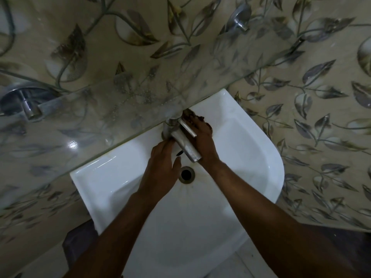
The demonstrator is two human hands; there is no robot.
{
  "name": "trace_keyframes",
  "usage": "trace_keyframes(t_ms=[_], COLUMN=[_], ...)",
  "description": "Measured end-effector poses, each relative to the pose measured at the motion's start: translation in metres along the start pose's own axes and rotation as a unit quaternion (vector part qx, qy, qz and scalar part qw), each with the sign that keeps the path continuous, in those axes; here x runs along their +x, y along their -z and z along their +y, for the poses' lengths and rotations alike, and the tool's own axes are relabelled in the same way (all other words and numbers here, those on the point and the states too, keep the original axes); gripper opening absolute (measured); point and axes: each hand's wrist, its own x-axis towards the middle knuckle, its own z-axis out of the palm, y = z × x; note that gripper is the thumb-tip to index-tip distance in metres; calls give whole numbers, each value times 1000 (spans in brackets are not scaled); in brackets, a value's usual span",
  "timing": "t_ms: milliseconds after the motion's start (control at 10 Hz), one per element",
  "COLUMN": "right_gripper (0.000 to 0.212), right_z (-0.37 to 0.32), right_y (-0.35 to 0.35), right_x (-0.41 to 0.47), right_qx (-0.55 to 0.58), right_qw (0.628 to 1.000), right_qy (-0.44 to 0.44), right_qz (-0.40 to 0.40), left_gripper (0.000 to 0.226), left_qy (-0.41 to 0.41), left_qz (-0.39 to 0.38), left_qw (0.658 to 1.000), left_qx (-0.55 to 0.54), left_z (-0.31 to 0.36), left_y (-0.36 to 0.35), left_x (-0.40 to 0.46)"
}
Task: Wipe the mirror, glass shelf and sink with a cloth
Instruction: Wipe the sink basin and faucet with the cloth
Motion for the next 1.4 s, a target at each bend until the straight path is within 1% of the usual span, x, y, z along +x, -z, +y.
trace_keyframes(t_ms=[100, 200, 300, 400, 500, 600, 700, 800, 900, 1000, 1100, 1200, 1300, 1400], right_gripper=[48, 49, 41, 48, 38, 41, 38, 38, 28, 28, 26, 32, 22, 4], right_z=[9, 42, 87, 81, 22, 7, 0, -10, -42, -74, -109, -108, -97, -100], right_y=[10, 32, 51, 43, 22, 9, 10, -15, -46, -78, -96, -99, -97, -105], right_x=[-11, 13, 43, 42, -2, -30, -35, -46, -69, -97, -121, -116, -102, -105], right_qx=[-24, -85, -122, -107, -51, 23, 135, 135, 213, 162, 143, 8, 39, 87], right_qw=[995, 996, 989, 991, 998, 999, 981, 954, 931, 948, 963, 987, 972, 968], right_qy=[91, 22, -75, -42, -16, 20, -68, -127, -216, -240, -193, -105, -180, -185], right_qz=[29, 11, 38, 66, -26, -16, 121, 237, 205, 134, 124, 118, 144, 148], left_gripper=[51, 51, 51, 50, 48, 47, 47, 47, 48, 49, 46, 47, 50, 50], left_qy=[-10, -19, -33, -16, 2, 3, -3, 3, 23, 21, 21, 20, 18, 20], left_qz=[5, 12, 10, 22, 42, 58, 56, 62, 62, 52, 47, 49, 56, 64], left_qw=[1000, 1000, 999, 1000, 999, 998, 998, 998, 998, 998, 999, 998, 998, 997], left_qx=[0, -5, -2, -7, -15, -19, -7, 0, 4, 17, 14, 17, 24, 27], left_z=[1, 1, -9, -20, -24, -26, -30, -40, -46, -48, -49, -52, -61, -68], left_y=[2, 6, 9, 12, 18, 26, 34, 43, 49, 52, 57, 64, 72, 78], left_x=[-1, -9, -25, -34, -38, -43, -54, -62, -67, -69, -71, -77, -87, -96])
